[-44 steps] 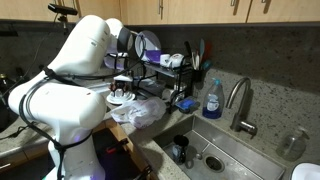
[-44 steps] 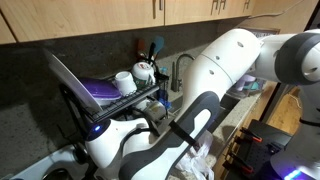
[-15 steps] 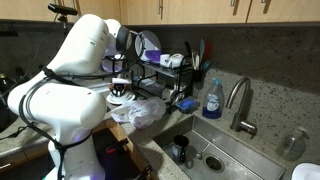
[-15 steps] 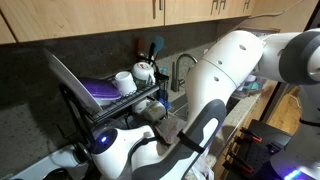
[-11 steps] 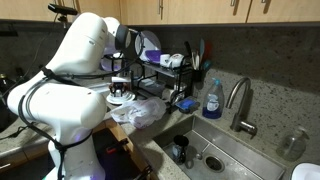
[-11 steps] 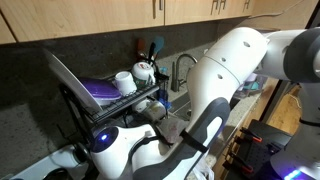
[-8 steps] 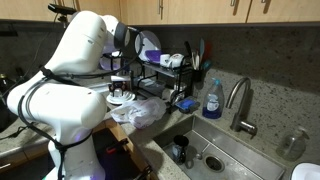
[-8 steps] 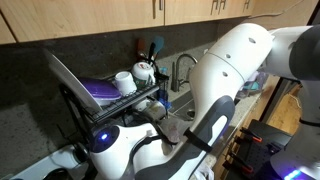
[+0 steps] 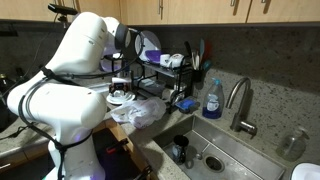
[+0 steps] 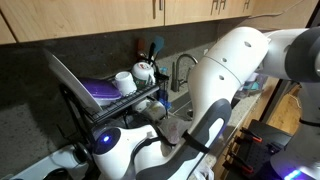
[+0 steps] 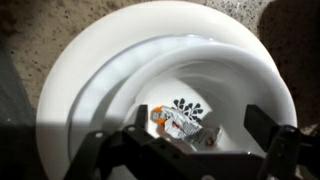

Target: Take the objects from the white bowl one at a time and put them in the plastic bag

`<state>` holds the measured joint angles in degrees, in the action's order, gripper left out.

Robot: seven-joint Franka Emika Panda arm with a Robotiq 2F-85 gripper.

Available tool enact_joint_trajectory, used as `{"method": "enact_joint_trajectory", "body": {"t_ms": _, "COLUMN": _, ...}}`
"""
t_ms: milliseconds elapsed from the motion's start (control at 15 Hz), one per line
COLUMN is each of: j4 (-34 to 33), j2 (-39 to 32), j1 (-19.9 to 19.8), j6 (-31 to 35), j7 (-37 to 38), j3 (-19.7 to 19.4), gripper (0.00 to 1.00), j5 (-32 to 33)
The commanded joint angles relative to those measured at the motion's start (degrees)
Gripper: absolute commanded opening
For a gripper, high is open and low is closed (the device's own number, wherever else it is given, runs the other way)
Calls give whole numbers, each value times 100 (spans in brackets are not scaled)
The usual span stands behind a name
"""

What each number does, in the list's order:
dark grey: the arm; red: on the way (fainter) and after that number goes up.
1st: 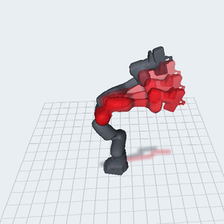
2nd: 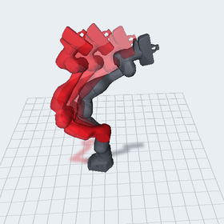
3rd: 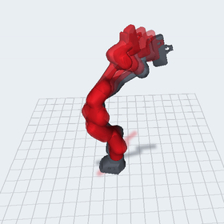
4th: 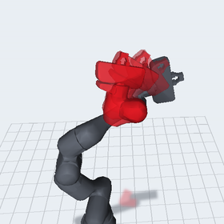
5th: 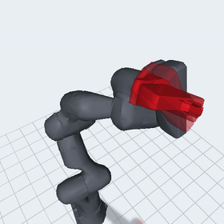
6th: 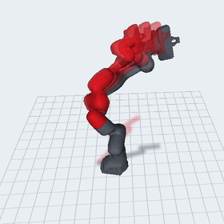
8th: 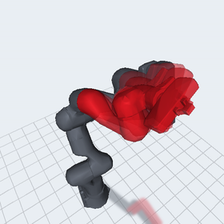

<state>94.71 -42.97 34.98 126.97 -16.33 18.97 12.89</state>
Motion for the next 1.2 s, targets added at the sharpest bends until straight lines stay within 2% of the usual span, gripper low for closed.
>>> {"method": "enact_joint_trajectory", "body": {"t_ms": 0, "j4": -172, "j2": -148, "j1": 0, "j6": -169, "j7": 65, "j3": -19, "gripper": 98, "j5": 21}}
{"method": "enact_joint_trajectory", "body": {"t_ms": 400, "j4": -428, "j2": -326, "j1": 53, "j6": -365, "j7": 51, "j3": -24, "gripper": 97, "j5": 23}}
{"method": "enact_joint_trajectory", "body": {"t_ms": 533, "j4": -505, "j2": -393, "j1": 55, "j6": -455, "j7": 50, "j3": -24, "gripper": 84, "j5": 11}}
{"method": "enact_joint_trajectory", "body": {"t_ms": 600, "j4": -536, "j2": -425, "j1": 55, "j6": -491, "j7": 45, "j3": -23, "gripper": 68, "j5": 6}}
{"method": "enact_joint_trajectory", "body": {"t_ms": 733, "j4": -558, "j2": -487, "j1": 53, "j6": -533, "j7": 29, "j3": 0, "gripper": 52, "j5": -14}}
{"method": "enact_joint_trajectory", "body": {"t_ms": 800, "j4": -570, "j2": -517, "j1": 57, "j6": -530, "j7": 32, "j3": -1, "gripper": 52, "j5": -11}}
{"method": "enact_joint_trajectory", "body": {"t_ms": 933, "j4": -613, "j2": -537, "j1": 53, "j6": -577, "j7": 30, "j3": -3, "gripper": 59, "j5": -15}}
{"method": "enact_joint_trajectory", "body": {"t_ms": 1000, "j4": -628, "j2": -547, "j1": 54, "j6": -590, "j7": 33, "j3": -5, "gripper": 58, "j5": -15}}
{"method": "enact_joint_trajectory", "body": {"t_ms": 1067, "j4": -622, "j2": -541, "j1": 47, "j6": -598, "j7": 34, "j3": -2, "gripper": 33, "j5": -21}}
{"method": "enact_joint_trajectory", "body": {"t_ms": 1133, "j4": -617, "j2": -529, "j1": 43, "j6": -595, "j7": 35, "j3": -5, "gripper": 33, "j5": -16}}
